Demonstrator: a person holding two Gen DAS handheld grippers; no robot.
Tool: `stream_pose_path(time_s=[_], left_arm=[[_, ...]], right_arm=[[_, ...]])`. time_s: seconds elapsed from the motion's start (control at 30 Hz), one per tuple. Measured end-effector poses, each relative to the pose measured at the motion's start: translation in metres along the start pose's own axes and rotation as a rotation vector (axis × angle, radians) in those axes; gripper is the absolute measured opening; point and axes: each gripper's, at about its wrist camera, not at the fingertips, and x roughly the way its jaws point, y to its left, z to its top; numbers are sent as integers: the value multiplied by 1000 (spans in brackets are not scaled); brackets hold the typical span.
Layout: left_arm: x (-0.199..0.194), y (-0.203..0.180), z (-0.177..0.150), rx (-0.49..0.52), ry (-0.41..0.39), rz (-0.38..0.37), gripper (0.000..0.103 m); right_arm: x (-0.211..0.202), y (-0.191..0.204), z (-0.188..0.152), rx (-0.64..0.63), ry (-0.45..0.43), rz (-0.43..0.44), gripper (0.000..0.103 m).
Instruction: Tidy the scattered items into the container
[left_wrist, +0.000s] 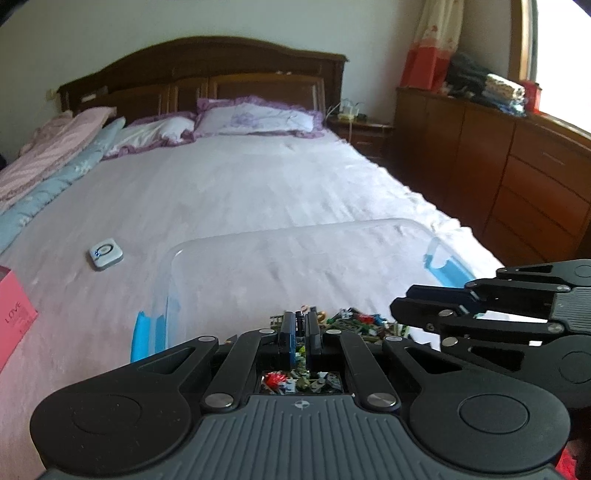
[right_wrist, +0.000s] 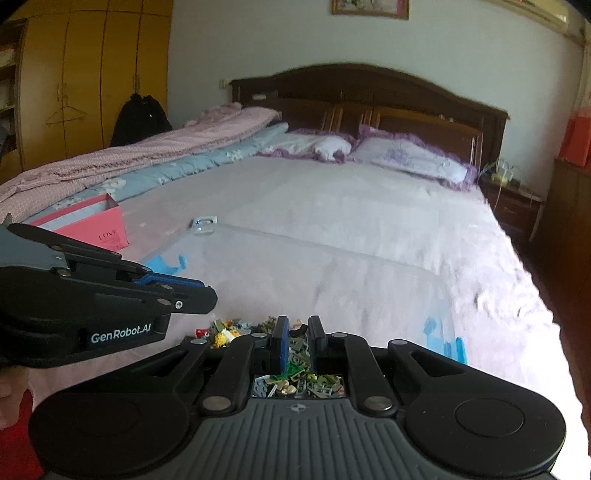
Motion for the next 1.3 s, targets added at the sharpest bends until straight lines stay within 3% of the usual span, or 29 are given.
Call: stream_pose_path(time_s=[0.3, 0.4, 0.5, 0.57, 0.6, 0.63, 0.67, 1.3], left_arm=[[22, 14, -4, -63, 68, 32, 8], [25, 21, -2, -84, 81, 39, 13], [25, 26, -1, -101, 86, 55, 25], [23, 26, 1, -108, 80, 59, 38], [22, 26, 2, -108, 77, 62, 44], [20, 26, 3, -108, 73, 67, 57], [19, 26, 3, -108, 70, 74, 60], [-29, 23, 12, -134, 60, 149, 89]], right_arm=[[19, -5, -1, 61, 58, 13, 12], [25, -8, 0, 82, 74, 13, 12], [29, -11, 1, 113, 89, 5, 19], [30, -12, 0, 133, 88, 0, 41], [29, -12, 0, 138, 82, -2, 44], [28, -12, 0, 141, 78, -5, 49], [27, -12, 0, 141, 74, -7, 53], [-23, -13, -2, 171, 44, -9, 70]])
